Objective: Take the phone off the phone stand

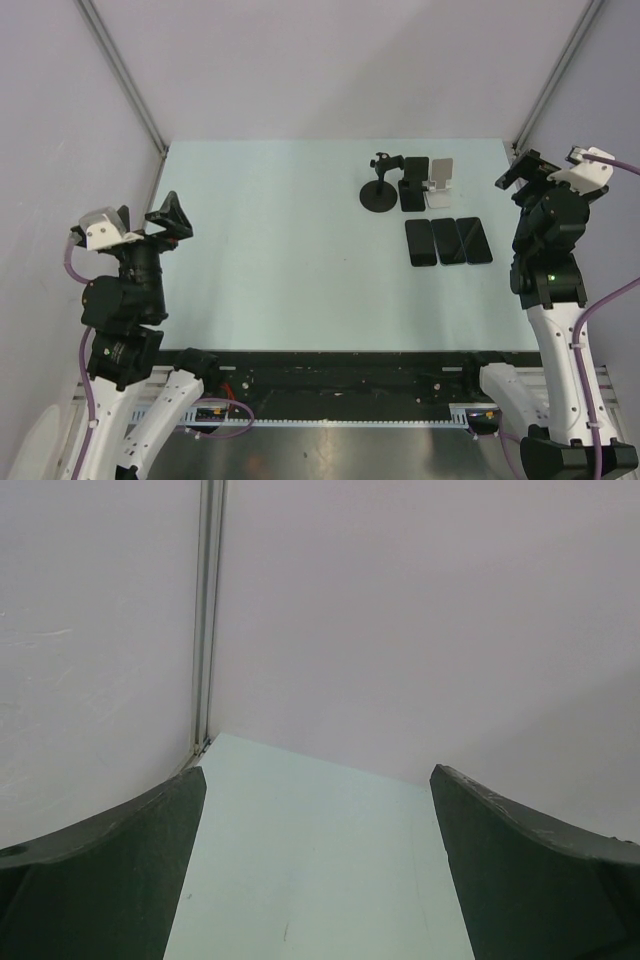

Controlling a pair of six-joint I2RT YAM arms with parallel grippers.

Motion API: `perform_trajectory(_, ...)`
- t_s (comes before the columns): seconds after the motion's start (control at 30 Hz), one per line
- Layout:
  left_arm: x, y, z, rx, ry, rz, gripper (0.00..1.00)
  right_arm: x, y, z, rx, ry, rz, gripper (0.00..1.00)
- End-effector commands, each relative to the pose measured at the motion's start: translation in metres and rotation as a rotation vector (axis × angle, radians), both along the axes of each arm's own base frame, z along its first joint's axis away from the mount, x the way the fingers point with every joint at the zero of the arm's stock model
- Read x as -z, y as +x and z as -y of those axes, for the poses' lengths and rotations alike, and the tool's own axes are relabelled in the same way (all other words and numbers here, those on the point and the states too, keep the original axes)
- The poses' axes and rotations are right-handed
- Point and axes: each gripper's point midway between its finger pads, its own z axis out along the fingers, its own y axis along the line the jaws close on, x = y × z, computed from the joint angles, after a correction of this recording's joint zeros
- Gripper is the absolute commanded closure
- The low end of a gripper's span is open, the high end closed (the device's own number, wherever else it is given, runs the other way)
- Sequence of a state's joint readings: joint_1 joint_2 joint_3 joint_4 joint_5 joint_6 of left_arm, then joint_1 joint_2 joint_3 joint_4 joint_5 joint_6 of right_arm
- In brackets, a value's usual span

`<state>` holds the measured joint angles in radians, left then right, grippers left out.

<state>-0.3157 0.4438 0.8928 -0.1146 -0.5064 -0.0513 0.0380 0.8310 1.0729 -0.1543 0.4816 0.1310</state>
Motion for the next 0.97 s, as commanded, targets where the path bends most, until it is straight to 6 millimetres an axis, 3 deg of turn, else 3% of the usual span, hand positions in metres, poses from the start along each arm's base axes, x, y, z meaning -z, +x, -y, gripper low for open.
perform_trajectory(0.0, -0.006, -0.004, -0.007, -0.036, -0.001, 0.022, 0.0, -0.01, 0.001, 0.002, 0.012, 0.016, 0.054, 0.0)
perform_trajectory(0.2, 0.003, 0.001, -0.002, -0.012, -0.014, 0.01, 0.0, -0.016, 0.004, -0.005, -0.03, 0.027, 0.082, 0.0)
perform_trajectory(0.93, 0.008, 0.007, 0.008, 0.03, 0.002, 0.003, 0.0, 0.007, 0.018, -0.012, -0.064, 0.068, 0.011, 0.0)
